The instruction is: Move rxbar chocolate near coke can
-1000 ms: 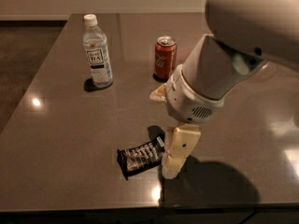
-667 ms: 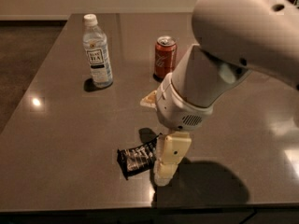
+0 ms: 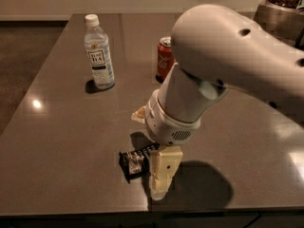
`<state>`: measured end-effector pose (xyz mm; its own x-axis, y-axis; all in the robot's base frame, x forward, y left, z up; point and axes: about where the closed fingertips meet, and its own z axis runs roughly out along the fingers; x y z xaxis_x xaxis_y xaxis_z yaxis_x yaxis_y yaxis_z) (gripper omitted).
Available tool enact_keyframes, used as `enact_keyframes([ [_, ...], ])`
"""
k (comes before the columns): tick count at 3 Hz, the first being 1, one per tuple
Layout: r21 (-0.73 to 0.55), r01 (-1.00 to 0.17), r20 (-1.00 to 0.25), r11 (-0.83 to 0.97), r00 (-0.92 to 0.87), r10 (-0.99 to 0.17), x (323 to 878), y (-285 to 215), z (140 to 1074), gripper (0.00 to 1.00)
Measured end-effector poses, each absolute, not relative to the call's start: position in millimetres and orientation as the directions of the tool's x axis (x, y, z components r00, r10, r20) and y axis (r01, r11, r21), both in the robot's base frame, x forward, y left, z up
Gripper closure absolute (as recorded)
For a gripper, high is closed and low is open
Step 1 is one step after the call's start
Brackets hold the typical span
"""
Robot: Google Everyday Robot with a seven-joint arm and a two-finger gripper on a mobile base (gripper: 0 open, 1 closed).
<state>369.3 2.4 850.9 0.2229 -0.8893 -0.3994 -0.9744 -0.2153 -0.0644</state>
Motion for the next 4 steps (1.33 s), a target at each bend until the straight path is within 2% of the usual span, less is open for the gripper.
enact_keyframes([
  [1,-0.018,-0.973,-0.372,-0.228,0.219,-0.902,371,3,834,0.02],
  [4,0.043,-0.977,-0.361,-0.211,0.182,-0.915,374,-1,830,0.7],
])
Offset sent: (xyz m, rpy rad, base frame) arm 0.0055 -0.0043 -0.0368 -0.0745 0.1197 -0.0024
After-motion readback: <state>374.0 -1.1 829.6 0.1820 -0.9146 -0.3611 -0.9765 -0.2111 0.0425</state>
